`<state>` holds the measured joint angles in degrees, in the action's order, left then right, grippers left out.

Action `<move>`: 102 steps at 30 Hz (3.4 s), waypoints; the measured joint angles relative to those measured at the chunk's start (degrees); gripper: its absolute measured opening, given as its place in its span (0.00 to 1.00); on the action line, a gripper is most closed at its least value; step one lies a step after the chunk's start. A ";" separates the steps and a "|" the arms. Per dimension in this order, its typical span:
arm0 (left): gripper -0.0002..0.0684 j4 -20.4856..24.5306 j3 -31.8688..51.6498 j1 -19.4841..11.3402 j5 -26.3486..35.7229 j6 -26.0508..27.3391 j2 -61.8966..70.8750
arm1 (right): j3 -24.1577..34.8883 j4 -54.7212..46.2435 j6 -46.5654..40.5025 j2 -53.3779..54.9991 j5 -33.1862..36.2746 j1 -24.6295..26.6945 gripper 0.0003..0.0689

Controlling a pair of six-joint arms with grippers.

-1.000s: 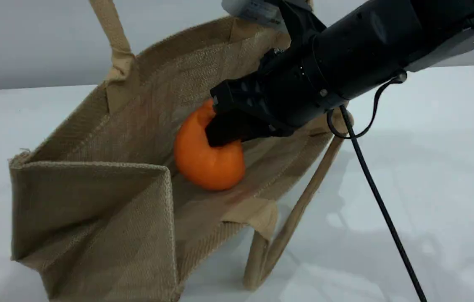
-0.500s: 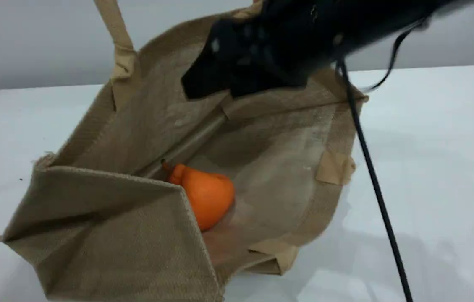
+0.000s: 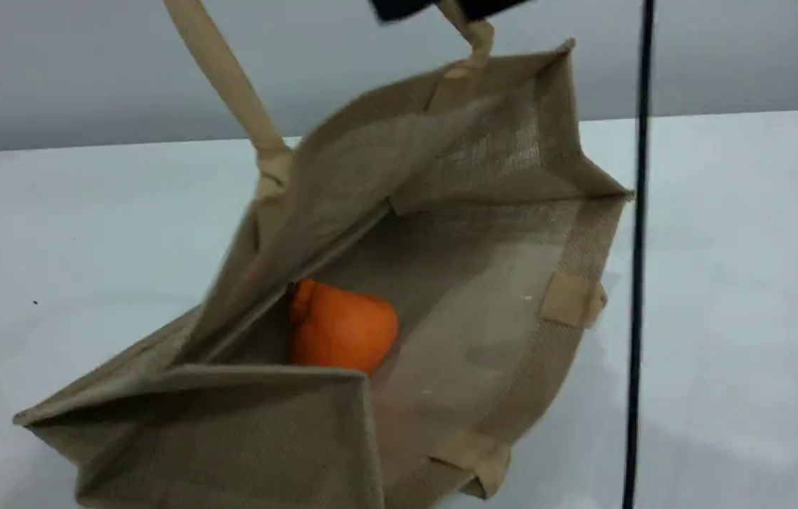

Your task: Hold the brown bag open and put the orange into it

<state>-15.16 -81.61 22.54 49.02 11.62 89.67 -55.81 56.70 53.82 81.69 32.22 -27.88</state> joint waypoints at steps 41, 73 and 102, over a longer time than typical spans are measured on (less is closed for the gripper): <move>0.70 -52.71 22.09 0.00 -14.10 44.78 6.91 | 0.00 -56.70 -54.91 -29.06 31.17 0.00 0.71; 0.70 -11.21 22.09 0.00 14.19 6.45 -45.96 | 26.82 -55.28 -54.94 -81.83 28.74 -0.11 0.71; 0.67 12.24 52.84 -0.06 12.62 -12.44 -81.86 | 26.82 -55.01 -55.11 -81.69 28.82 6.74 0.71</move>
<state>-2.92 -28.77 22.47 61.64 -0.82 7.82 -28.99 1.69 -1.29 0.00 61.04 -21.13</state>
